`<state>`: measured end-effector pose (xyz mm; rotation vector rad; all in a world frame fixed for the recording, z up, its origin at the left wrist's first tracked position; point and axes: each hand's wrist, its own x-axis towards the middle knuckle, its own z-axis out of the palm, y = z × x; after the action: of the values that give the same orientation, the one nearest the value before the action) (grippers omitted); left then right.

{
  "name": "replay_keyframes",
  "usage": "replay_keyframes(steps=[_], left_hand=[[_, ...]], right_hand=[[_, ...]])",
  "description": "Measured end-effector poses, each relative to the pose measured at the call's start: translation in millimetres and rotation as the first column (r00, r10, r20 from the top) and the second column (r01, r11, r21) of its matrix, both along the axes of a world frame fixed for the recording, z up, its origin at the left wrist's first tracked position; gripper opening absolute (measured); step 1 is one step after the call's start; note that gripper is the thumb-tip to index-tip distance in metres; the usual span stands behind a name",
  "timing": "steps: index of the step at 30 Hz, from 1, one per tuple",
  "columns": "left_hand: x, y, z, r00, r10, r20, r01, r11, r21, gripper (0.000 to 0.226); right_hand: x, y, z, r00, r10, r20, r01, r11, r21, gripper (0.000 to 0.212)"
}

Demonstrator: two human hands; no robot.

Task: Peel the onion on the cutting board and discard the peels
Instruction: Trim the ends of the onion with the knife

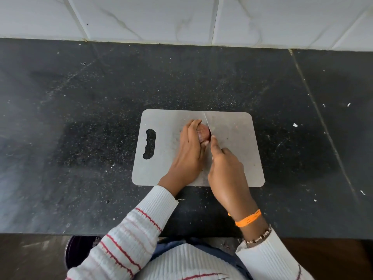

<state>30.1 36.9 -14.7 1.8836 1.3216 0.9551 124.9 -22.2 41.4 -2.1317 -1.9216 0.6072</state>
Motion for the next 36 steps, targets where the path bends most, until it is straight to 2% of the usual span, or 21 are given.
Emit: replay_keyframes(steps=[5,8,11,19,20,22,24,25,30,33,36], left_hand=[[1,2,4,0.997,0.057,0.043,-0.054,0.997,-0.051,0.048],[4,0,4,0.999,0.047,0.023,-0.046,0.998,-0.045,0.049],[-2,-1,3,0.996,0.060,0.065,-0.055,0.996,-0.069,0.052],[-18,-5,8,0.990,0.098,0.099,-0.085,0.988,-0.126,0.056],[-21,-5,8,0.989,0.107,0.100,-0.093,0.986,-0.135,0.058],[-27,-4,10,0.986,0.133,0.105,-0.115,0.980,-0.160,0.059],[-29,-4,10,0.984,0.149,0.099,-0.131,0.977,-0.167,0.060],[-30,-4,10,0.984,0.150,0.093,-0.133,0.977,-0.166,0.061],[-30,-3,10,0.991,0.121,0.058,-0.111,0.982,-0.152,0.059],[-27,-3,13,0.993,0.110,0.050,-0.103,0.988,-0.115,0.061],[-23,-6,13,0.993,0.110,0.051,-0.108,0.993,-0.047,0.066]], right_hand=[[-6,-20,-1,0.999,0.031,0.005,-0.031,1.000,-0.001,0.070],[-1,-12,-14,1.000,0.003,-0.006,-0.003,1.000,0.000,0.068],[-1,-12,-22,0.999,0.020,-0.043,-0.020,1.000,0.006,0.066],[0,-15,-35,0.994,0.076,0.078,-0.081,0.995,0.062,0.068],[3,-13,-37,0.996,0.081,0.047,-0.084,0.994,0.067,0.068],[9,-7,-40,0.987,0.039,-0.154,-0.024,0.995,0.093,0.064],[16,-1,-38,0.919,-0.048,-0.391,0.096,0.990,0.103,0.053],[19,1,-35,0.889,-0.076,-0.451,0.138,0.985,0.106,0.050],[24,0,-24,0.865,-0.082,-0.496,0.176,0.973,0.147,0.048],[21,0,-19,0.857,-0.094,-0.507,0.175,0.978,0.115,0.047],[15,-9,-11,0.885,-0.050,-0.464,0.134,0.979,0.152,0.048]])
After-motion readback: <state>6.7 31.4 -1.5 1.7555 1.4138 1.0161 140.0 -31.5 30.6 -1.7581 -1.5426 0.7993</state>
